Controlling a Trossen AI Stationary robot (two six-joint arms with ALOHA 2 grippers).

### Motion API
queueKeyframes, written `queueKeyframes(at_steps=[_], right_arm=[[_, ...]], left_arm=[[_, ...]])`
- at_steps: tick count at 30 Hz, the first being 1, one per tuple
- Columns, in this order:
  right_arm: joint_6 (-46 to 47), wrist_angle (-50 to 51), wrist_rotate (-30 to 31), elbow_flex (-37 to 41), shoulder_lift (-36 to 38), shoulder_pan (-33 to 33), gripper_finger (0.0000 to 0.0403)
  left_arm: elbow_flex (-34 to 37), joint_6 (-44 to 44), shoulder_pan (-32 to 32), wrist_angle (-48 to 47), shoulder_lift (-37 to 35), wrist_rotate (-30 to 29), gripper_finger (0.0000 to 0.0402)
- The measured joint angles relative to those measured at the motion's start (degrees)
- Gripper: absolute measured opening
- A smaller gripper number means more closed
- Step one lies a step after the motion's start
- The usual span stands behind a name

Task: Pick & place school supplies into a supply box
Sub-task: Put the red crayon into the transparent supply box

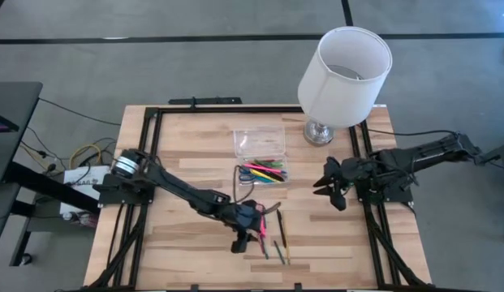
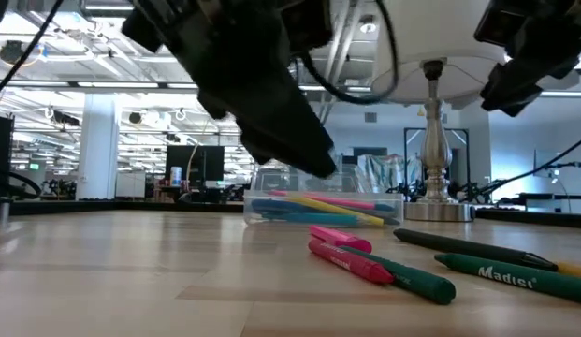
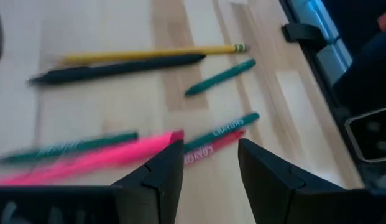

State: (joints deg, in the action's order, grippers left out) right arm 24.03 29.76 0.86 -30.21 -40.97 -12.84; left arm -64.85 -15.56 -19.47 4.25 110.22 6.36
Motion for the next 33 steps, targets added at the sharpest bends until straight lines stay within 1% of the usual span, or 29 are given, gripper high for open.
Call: queueKeyframes(at_steps=[4, 7, 11, 17, 22, 27, 33], right_arm=[[2.9, 0.5, 2.51, 1.03, 2.24, -3.01, 0.0118], [4.95, 0.72, 3.98, 1.68, 3.18, -5.51, 0.0118], [7.77, 1.69, 6.17, 2.6, 4.7, -8.96, 0.0118], [10.94, 2.21, 11.38, 3.46, 5.44, -13.77, 0.0118], [12.95, 2.82, 14.58, 3.45, 5.42, -16.72, 0.0118], [14.09, 3.19, 17.58, 3.45, 5.42, -18.52, 0.0118], [14.61, 3.21, 19.4, 3.42, 5.42, -19.45, 0.0118]], left_arm=[[-5.91, 4.97, -0.04, -2.65, 5.23, 0.93, 0.0146], [-10.41, 8.39, -0.04, -7.3, 8.13, 0.93, 0.0146], [-14.14, 11.93, 0.01, -13.6, 10.11, 0.86, 0.0146], [-14.59, 12.49, -0.01, -17.5, 10.08, 0.81, 0.0146], [-14.62, 12.48, -0.08, -20.64, 10.07, 0.89, 0.0146], [-14.61, 12.47, -0.06, -22.58, 10.07, 0.65, 0.0146], [-14.66, 12.46, -0.11, -23.79, 10.0, -0.66, 0.0146]])
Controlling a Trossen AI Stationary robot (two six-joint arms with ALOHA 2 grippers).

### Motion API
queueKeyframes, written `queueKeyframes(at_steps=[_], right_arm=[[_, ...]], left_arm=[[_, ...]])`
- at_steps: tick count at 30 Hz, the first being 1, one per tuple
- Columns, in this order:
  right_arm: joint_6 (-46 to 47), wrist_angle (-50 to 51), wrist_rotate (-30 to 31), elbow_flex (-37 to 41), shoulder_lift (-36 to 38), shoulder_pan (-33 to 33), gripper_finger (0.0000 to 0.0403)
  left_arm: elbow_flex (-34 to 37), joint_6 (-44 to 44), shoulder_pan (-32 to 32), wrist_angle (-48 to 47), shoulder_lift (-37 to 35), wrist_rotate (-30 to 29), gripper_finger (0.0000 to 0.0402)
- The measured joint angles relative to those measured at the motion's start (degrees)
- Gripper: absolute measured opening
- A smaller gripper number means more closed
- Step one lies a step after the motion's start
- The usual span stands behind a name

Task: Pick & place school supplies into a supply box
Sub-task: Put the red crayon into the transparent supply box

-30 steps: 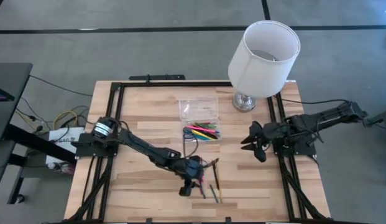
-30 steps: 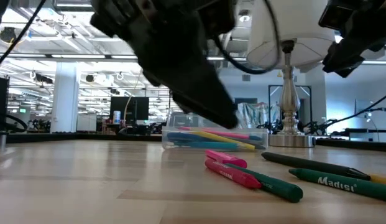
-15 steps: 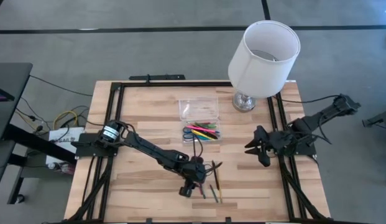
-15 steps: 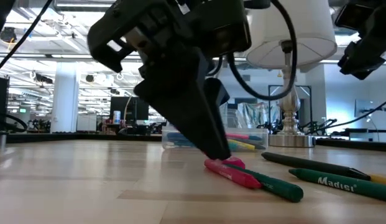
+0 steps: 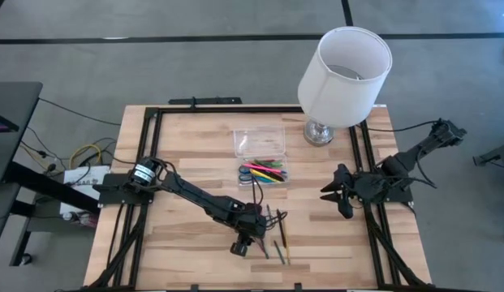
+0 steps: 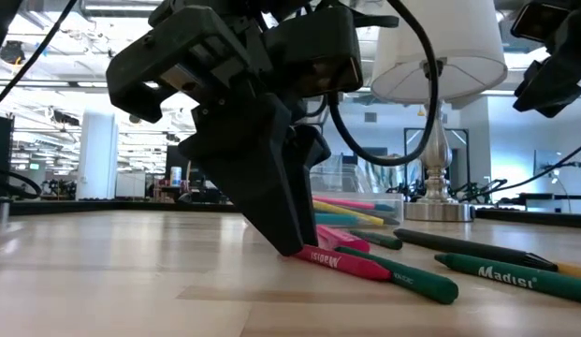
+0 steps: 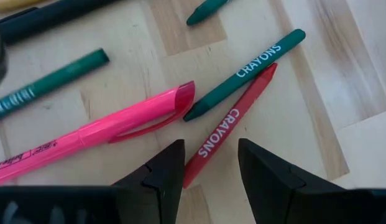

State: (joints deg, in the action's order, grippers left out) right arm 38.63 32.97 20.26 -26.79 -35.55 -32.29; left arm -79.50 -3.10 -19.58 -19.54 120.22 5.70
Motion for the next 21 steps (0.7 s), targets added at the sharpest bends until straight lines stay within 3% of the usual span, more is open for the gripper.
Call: queueKeyframes(at_steps=[13, 21], right_arm=[[0.04, 0.0, 0.91, -0.04, -0.04, 0.02, 0.0118], [0.04, 0.57, 0.89, -0.09, -0.04, 0.02, 0.0118]], left_arm=[[-0.07, 3.29, -0.32, -0.49, 0.41, -0.6, 0.0057], [-0.34, 1.94, -1.08, -4.68, 1.25, -1.85, 0.0038]])
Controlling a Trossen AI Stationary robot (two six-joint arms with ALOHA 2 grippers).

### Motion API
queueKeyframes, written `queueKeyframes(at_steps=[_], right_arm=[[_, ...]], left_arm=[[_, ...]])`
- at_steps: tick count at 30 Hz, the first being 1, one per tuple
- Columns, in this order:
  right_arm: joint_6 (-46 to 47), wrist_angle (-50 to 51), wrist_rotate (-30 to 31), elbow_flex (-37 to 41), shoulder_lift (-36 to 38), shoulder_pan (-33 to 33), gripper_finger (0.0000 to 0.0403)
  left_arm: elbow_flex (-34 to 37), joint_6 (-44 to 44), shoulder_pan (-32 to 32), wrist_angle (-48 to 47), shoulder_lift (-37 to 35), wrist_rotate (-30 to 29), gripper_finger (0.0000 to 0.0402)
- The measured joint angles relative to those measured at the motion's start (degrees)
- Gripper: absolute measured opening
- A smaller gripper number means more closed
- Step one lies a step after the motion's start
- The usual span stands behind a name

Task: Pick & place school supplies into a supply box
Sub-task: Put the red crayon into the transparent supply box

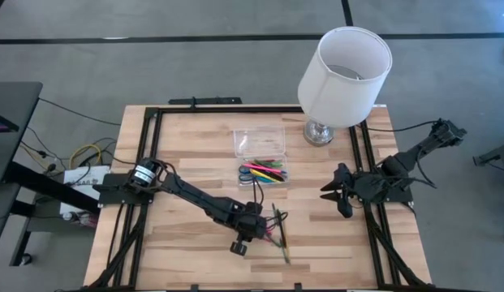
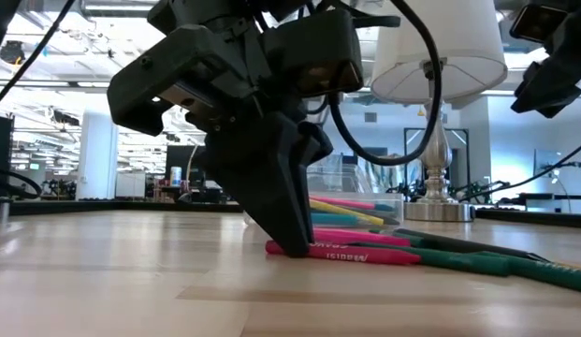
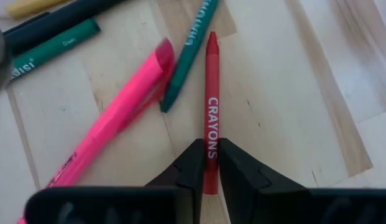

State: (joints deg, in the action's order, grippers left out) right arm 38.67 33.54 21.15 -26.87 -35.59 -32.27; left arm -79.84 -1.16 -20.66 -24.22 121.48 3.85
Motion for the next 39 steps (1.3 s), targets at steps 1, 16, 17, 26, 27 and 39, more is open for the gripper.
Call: queueKeyframes(at_steps=[1, 16, 17, 26, 27, 39], right_arm=[[0.28, 0.37, 0.02, 0.0, 0.0, 0.0, 0.0118], [1.9, 4.18, 1.7, 0.0, 0.0, 0.02, 0.0118], [1.9, 4.22, 2.02, 0.0, 0.0, 0.02, 0.0118], [1.9, 4.64, 3.21, 0.0, 0.0, 0.02, 0.0118], [1.89, 4.64, 3.21, 0.0, 0.0, 0.02, 0.0118], [1.95, 4.64, 3.21, 0.0, 0.0, 0.02, 0.0118]], left_arm=[[-0.06, -0.6, -0.18, -0.67, 0.02, -0.35, 0.0037], [-5.35, -9.19, -0.96, -18.54, 0.25, -2.86, 0.0036], [-6.06, -9.05, -1.0, -20.19, 0.35, -3.32, 0.0036], [-10.38, -9.12, 0.38, -29.59, 0.84, -4.55, 0.0026], [-11.24, -9.1, 0.65, -30.09, 0.85, -4.61, 0.002], [-22.17, -5.04, 5.0, -35.87, 0.6, -12.6, 0.0014]])
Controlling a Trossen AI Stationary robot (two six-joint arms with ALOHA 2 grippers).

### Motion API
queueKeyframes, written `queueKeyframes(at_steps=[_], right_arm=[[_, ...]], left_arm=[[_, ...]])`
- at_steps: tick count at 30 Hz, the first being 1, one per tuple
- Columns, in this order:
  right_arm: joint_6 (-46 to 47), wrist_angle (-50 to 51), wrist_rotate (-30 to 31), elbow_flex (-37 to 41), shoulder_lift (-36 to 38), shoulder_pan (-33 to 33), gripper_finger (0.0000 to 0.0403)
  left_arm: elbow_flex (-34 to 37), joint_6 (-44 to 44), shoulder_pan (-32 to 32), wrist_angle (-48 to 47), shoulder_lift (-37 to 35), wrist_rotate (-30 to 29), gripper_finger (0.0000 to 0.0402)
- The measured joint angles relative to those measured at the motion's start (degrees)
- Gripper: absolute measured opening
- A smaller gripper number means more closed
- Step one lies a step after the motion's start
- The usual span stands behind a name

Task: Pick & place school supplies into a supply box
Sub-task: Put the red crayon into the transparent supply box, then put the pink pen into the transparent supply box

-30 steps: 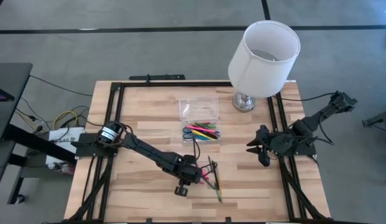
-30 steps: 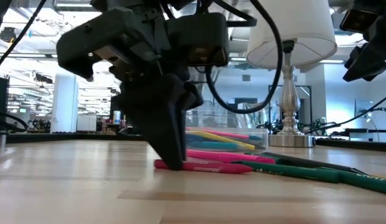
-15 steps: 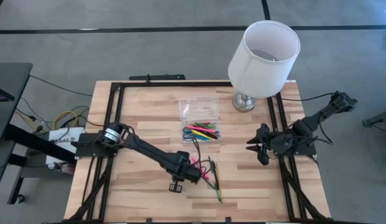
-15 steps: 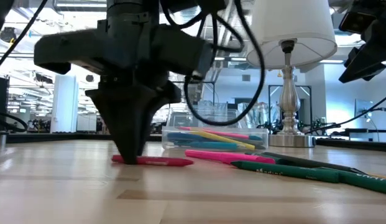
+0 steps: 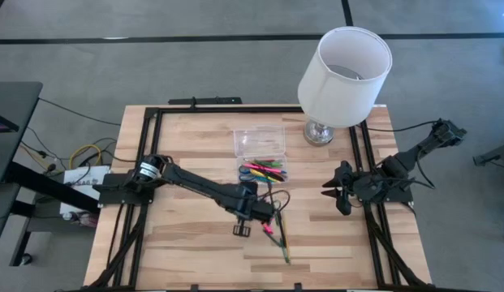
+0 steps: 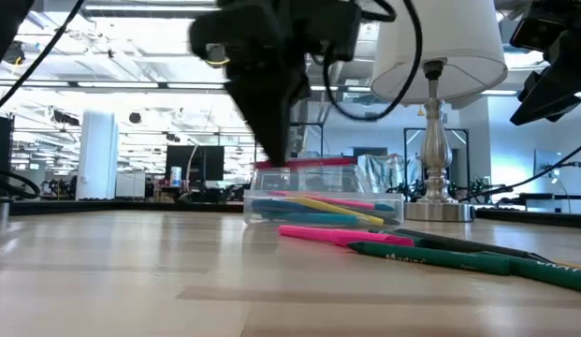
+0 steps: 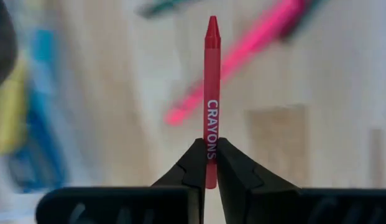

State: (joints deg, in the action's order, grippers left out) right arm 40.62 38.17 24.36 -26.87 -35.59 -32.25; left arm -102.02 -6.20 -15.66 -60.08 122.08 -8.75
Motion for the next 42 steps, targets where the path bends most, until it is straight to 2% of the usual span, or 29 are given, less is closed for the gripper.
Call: queueKeyframes(at_steps=[4, 10, 21, 25, 33, 38, 42], right_arm=[[0.46, -0.02, 0.08, 0.0, 0.0, 0.0, 0.0118], [2.49, -0.02, 0.82, 0.0, 0.0, 0.0, 0.0118], [3.02, -0.5, 1.31, 0.0, -0.15, 0.0, 0.0118], [2.99, -0.87, 1.47, 0.0, -1.48, 0.0, 0.0118], [3.01, -1.38, 1.49, 0.0, -4.99, 0.0, 0.0118], [3.04, -6.16, 1.46, 0.0, -7.56, 0.0, 0.0118], [3.04, -12.54, 1.33, 0.0, -10.61, 0.02, 0.0118]], left_arm=[[-2.03, 2.66, 3.41, -1.3, -0.06, -4.42, 0.0014], [-1.79, 5.77, 9.76, -1.0, -0.1, -7.04, 0.0015], [-1.68, 10.34, 17.25, -0.73, -0.15, -5.26, 0.0023], [-1.68, 10.8, 18.17, -0.71, -0.15, -1.12, 0.004], [-1.68, 10.8, 18.19, -0.43, -0.15, -2.0, 0.0099], [-3.23, 8.83, 17.75, -2.38, -0.83, -1.77, 0.0121], [-3.65, 8.54, 16.53, -2.23, -4.93, -0.32, 0.0122]])
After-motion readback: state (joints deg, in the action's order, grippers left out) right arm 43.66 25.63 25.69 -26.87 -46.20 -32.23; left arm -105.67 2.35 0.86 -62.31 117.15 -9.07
